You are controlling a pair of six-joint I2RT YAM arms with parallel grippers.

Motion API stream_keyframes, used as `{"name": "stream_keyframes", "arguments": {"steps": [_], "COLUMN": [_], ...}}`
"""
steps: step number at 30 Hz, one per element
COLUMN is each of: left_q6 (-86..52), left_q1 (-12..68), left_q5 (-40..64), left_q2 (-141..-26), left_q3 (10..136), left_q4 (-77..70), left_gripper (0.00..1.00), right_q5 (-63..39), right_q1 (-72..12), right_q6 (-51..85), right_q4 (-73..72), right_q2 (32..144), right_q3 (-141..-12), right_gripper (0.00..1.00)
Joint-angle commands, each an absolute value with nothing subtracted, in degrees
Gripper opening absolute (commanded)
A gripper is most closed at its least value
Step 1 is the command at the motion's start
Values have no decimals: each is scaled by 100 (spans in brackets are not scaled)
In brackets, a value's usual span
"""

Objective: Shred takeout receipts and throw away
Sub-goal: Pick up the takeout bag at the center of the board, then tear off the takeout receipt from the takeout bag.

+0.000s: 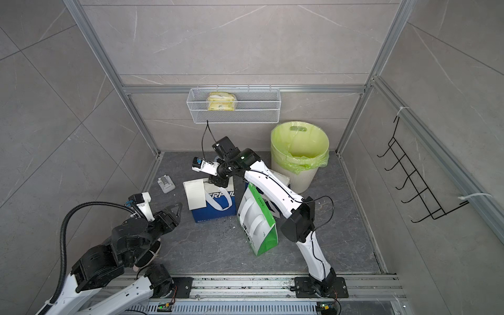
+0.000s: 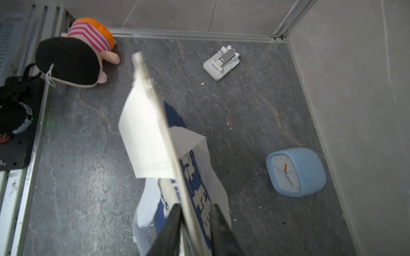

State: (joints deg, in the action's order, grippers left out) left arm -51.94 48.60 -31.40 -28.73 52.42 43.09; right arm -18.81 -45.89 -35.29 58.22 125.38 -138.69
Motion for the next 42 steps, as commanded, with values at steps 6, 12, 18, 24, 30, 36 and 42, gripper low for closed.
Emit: {"name": "stream_keyframes", "arguments": {"steps": [6,12,18,24,30,36,42], "left_q6": [-5124,-5018,-4715,-4879,-5728,-6640,-7259], "left_q1": [4870,4876,4809,3579,1562,725,592], "left_q5": [-3178,-2999,-3061,-1735,934,2391,3134], "left_q2": [-2905,-3101,-3897,-4195,-4673,-5136,-5716], "left_q3": [5181,5040,5494,5731,5521,5134,4959], "left_q4": [3694,2813,2241,1544,253,-1280,-2678], "left_gripper": [65,67,78,83,84,85,82], "right_q5": [-1972,-1912,-1608,-1218,-1135,-2103,-2335], "right_q1": [-4612,-4608,-4614,-4479,-4305,-3875,-3807], "right_q6": [-3340,-2125,-764,32,328,1115,1193], "right_q4": [6074,5567,4365,3790,3864,3563,3646], "right_q2": [12302,11871,10932,10237,10036,9958,9865], "right_q3": [-14051,-14064,-12904,-12243,-12212,-12099,-12083], "right_gripper": [0,0,0,0,0,0,0]}}
